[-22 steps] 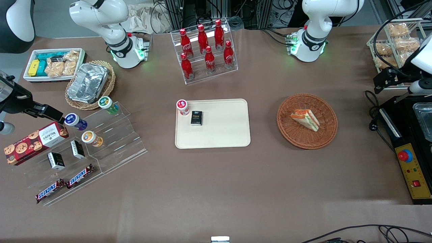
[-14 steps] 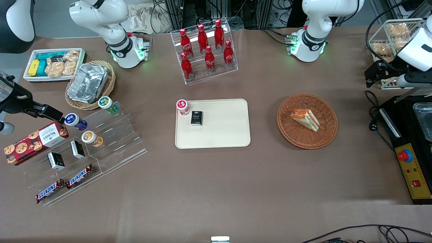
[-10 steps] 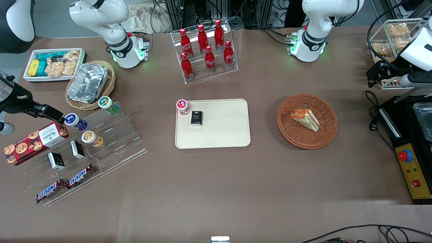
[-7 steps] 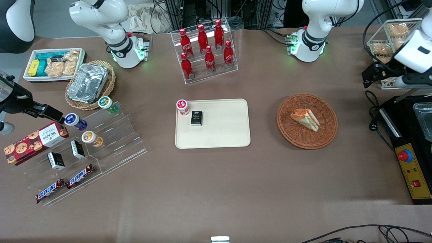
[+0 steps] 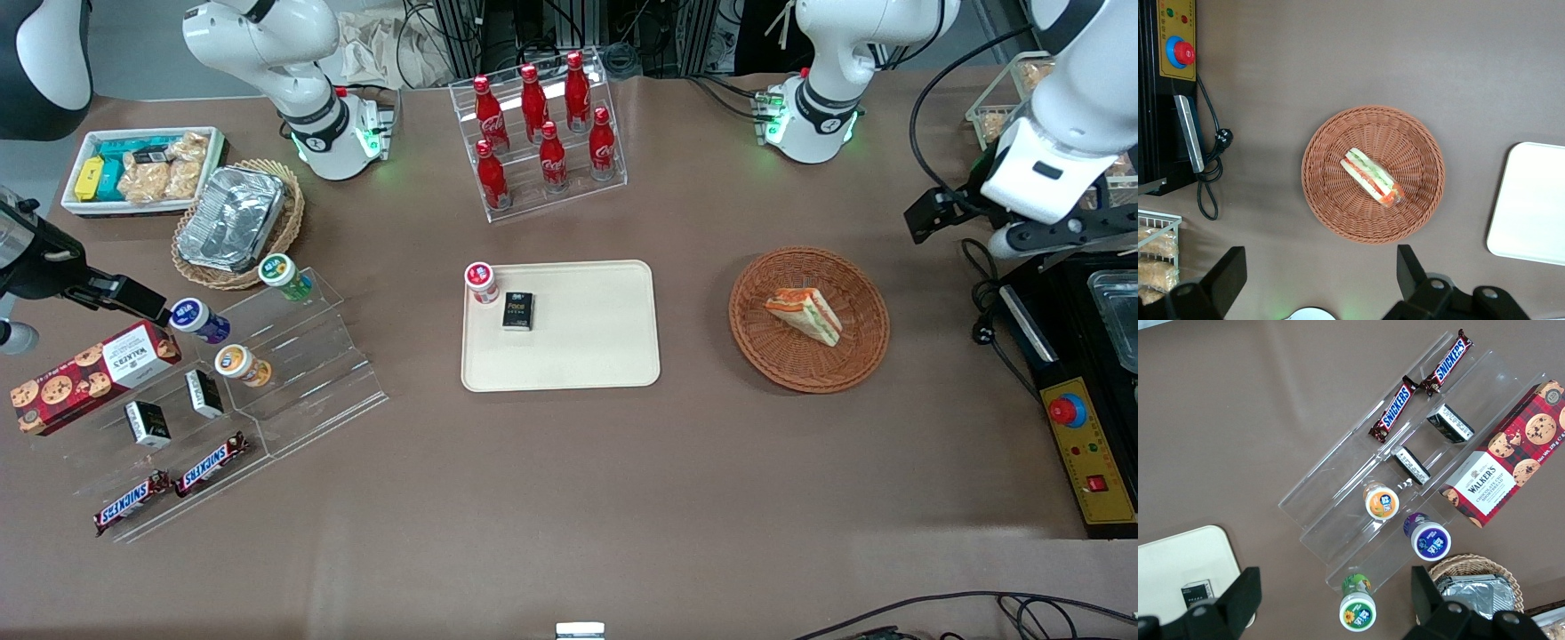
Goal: Place sandwich from basket to tray
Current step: 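Move the open left gripper down over the wrapped sandwich in the basket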
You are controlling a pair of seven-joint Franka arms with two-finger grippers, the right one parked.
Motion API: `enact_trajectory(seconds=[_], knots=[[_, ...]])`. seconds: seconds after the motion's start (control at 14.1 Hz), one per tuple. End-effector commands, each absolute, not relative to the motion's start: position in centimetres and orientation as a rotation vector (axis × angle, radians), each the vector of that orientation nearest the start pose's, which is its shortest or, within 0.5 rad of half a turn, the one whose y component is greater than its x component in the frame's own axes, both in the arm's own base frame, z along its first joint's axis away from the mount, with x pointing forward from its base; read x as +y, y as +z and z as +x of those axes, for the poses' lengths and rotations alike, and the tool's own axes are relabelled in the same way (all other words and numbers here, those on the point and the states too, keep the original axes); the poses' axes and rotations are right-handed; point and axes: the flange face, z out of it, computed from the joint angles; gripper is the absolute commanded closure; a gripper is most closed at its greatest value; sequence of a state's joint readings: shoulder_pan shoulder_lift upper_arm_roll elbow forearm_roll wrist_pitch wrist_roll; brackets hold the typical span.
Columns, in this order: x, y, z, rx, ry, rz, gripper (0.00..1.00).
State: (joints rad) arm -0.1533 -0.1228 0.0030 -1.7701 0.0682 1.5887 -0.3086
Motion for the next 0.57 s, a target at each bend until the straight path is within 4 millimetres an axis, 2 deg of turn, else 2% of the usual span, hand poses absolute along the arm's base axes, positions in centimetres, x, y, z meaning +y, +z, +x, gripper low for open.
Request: enact_trajectory(seconds=[0.0,0.21,0.5], knots=[[-7.1,58.4,51.4,-0.337,0.036,-3.050,0.00],[-7.3,54.7,51.1,-0.615,0.014,-3.106,0.00],[-7.4,47.5,49.2,-0.845,-0.038,-3.068,0.00]])
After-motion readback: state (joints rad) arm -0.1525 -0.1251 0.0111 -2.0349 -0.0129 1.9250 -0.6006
